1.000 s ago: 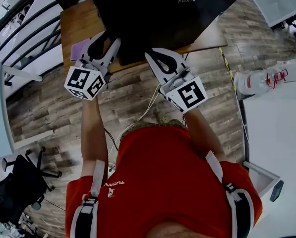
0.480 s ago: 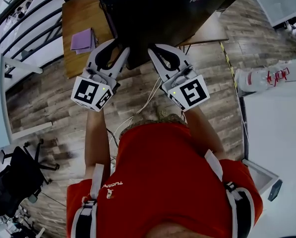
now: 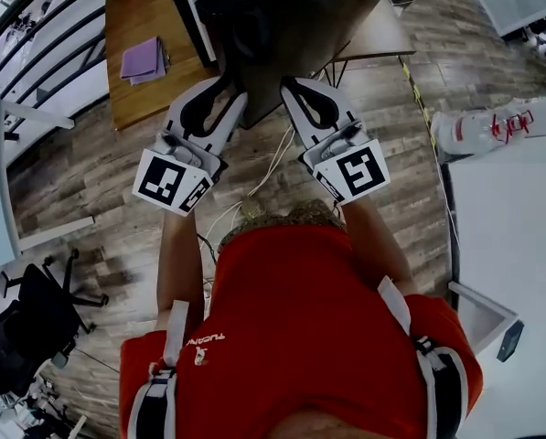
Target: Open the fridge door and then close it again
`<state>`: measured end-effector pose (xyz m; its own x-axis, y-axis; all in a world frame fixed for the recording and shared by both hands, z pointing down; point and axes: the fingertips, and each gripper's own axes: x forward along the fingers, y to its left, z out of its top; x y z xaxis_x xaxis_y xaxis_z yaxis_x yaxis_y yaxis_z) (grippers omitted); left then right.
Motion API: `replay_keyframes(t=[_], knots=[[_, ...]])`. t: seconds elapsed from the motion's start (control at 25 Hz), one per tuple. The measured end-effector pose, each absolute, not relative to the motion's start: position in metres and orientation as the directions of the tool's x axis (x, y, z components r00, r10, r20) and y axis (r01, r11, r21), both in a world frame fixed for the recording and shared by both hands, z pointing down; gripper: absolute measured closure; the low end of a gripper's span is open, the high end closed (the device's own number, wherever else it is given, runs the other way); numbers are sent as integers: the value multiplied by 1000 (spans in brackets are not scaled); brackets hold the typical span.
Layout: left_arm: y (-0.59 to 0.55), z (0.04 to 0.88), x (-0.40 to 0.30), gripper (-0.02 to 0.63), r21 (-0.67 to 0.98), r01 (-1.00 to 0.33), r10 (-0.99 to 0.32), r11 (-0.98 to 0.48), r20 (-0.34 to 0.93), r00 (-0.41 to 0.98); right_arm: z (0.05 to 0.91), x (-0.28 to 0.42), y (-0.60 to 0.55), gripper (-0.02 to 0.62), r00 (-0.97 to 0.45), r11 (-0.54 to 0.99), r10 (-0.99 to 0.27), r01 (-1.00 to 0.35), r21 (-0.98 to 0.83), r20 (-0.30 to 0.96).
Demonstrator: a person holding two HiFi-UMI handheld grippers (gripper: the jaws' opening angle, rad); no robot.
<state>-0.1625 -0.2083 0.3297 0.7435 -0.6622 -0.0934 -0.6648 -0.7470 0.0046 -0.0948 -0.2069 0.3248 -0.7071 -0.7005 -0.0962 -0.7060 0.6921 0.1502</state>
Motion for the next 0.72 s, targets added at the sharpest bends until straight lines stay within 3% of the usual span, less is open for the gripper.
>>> replay_keyframes(t=[0.16,0.36,0.52,0.72], knots=[[-188,333,-141,485,-8,-675,-672,-738,-80,736,328,-77,-193,569,-725,708,-681,-688,159,-105],[-164,335,-121,486,-9,-717,-714,-697,-76,696,343,-56,-166,568,-762,752,-648,-642,149,-15],[-147,336,-98,486,1,-749,-746,-663,-84,660,334,-27,-150,568,-788,768,-609,-614,182,-89],[-123,338,-59,489,13,-782,-780,-623,-79,620,339,11,-119,566,-820,804,-567,-571,165,-77]])
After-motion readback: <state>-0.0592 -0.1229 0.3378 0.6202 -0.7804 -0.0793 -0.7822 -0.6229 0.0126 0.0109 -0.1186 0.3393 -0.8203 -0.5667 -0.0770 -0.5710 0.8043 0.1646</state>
